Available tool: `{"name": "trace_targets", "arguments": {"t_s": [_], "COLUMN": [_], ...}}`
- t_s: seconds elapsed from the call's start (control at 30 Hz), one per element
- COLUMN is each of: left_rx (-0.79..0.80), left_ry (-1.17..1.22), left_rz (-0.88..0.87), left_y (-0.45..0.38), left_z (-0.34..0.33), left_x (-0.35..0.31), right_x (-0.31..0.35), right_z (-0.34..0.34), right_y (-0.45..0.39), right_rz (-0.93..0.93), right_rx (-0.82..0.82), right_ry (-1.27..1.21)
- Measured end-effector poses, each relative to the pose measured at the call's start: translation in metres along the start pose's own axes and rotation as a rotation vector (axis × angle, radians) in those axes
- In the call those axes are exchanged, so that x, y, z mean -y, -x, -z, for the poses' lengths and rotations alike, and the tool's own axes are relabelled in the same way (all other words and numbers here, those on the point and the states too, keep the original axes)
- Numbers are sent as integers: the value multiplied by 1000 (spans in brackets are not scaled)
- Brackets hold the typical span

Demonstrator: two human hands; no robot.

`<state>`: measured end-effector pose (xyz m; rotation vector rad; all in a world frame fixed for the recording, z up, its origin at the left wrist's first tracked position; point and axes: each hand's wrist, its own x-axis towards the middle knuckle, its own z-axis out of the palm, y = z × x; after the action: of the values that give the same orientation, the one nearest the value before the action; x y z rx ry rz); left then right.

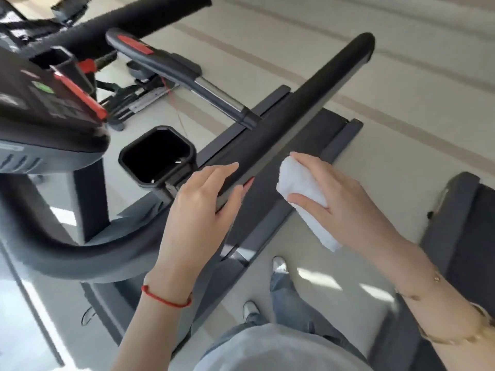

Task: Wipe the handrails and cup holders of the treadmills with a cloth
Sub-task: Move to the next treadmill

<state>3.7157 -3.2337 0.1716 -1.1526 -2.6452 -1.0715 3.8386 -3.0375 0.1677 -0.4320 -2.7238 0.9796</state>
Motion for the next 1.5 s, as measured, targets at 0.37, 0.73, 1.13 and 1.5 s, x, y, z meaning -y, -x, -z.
{"name": "trace_targets", "arguments": {"t_s": [0.37,0.73,1.13,1.5], "left_rx": [347,646,909,964], "left_ry": [134,288,431,625], "left_rz": [-319,-742,-1131,-1436], "left_y": [-37,-87,-86,-106], "left_z": [-96,-219,-322,-424], "left_x": [-73,-195,-352,-511], "right_x": [-64,-115,-144,-206], "right_z": [32,86,146,252], "right_y": [101,167,236,280], "right_rz": [-440,-787,-1098,-1373], "right_rx": [-224,-499,-900,-1265], "right_ry": [39,54,169,612]}}
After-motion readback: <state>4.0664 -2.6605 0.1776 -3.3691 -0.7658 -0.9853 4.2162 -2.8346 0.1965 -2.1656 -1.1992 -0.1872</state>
